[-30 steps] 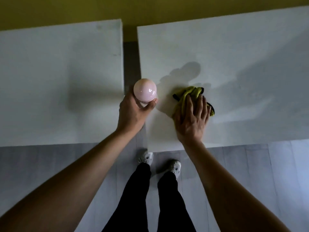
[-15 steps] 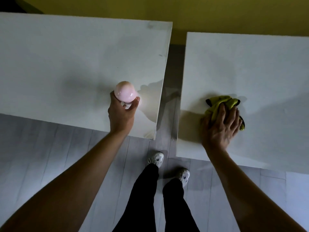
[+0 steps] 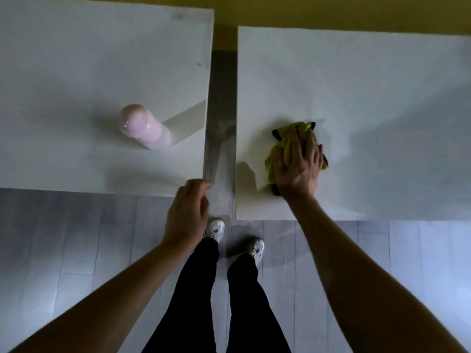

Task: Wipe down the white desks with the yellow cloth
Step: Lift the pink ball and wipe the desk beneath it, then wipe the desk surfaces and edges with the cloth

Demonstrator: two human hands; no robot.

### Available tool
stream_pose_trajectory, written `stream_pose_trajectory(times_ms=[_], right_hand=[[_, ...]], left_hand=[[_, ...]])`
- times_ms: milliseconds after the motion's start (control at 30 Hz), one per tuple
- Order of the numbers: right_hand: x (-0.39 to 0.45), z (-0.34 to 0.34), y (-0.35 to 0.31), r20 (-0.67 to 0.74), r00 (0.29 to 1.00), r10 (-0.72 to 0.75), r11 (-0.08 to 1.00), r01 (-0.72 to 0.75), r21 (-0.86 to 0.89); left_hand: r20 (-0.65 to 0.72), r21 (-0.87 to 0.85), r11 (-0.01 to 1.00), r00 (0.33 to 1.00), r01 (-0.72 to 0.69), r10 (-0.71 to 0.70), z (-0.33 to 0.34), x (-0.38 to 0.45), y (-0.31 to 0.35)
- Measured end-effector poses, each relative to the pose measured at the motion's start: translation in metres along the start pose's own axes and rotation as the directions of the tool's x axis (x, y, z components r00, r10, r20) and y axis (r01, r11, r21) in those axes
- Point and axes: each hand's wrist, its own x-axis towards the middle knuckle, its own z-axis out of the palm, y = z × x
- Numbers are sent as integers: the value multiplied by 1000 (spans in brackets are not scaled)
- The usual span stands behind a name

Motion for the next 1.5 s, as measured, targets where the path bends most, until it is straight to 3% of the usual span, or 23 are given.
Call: stream_pose_trajectory(times_ms=[67,200,333,433,533,633,733,833,900,967,1100,1200,1267,1367,1500], right_hand=[[-21,10,-23,-6,1000,14,999,-14,51],[-67,28,-74,11,984,-177,975,174,138],[-79,19,-41,61,979,-196,976,189,106],[-82,-8,21,74,997,10,999,-13,33],[-76,-46,98,16,974,228,972,-227,-60],[-59,-78,152,-56,874,482,874,-484,-33],[-48,-80,154,-151,822,549,831,-556,-5],[-40,-60,112,-131,900,415,905,-423,-39],[-34,-41,73,-34,975,221,973,-223,-53],[-20,-21,34,32,999,-11,1000,11,7],[14,7,-12,167,906,-388,921,386,46],[29,9,-1,214,856,-470,880,474,34],[34,-1,18,118,908,-403,915,398,66],[45,-25,73,-40,991,-128,989,131,75],[66,-63,159,-85,976,202,979,-203,7]], left_hand=[[130,-6,997,989,-71,71,7,9,14],[72,4,999,997,-39,39,15,42,37],[107,40,992,988,-117,112,34,59,48],[176,83,950,942,-302,284,57,55,50],[197,211,897,916,-389,351,77,43,44],[203,270,874,911,-405,359,83,36,35],[217,283,876,916,-390,338,85,37,32],[207,283,882,922,-377,327,87,36,33],[179,303,893,940,-333,290,88,33,34],[124,318,916,968,-246,217,91,27,36],[40,313,936,987,-159,154,103,13,40],[20,317,934,986,-165,167,106,16,39],[35,334,921,978,-203,203,104,21,39],[71,315,917,970,-244,234,105,37,45],[-7,288,940,981,-184,194,113,82,59]])
